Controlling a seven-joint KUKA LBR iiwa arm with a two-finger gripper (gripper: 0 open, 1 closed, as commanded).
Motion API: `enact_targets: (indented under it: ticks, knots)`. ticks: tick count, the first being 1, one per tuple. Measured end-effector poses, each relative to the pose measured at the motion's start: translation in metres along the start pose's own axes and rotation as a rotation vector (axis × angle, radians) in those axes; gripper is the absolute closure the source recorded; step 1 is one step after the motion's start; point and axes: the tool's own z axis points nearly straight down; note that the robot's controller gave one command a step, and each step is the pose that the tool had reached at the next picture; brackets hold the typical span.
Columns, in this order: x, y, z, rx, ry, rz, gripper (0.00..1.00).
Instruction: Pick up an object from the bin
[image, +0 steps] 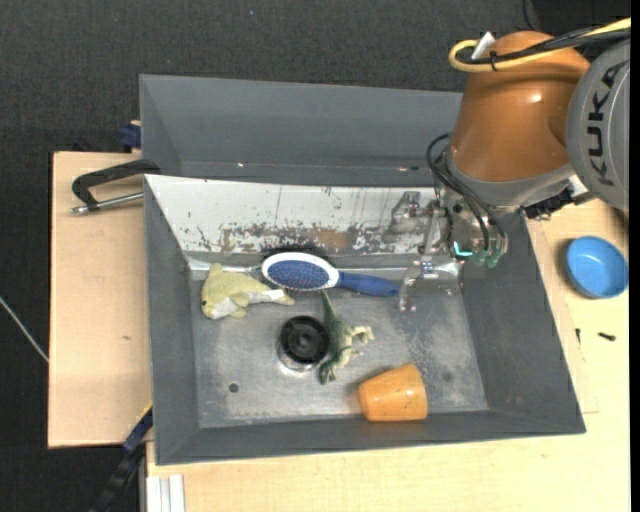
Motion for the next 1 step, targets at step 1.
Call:
enact_targets:
  ticks: [1]
  knots:
    - [-0.0039,0.0193,0.1449,0.0,-0.013,-0.012,0.0]
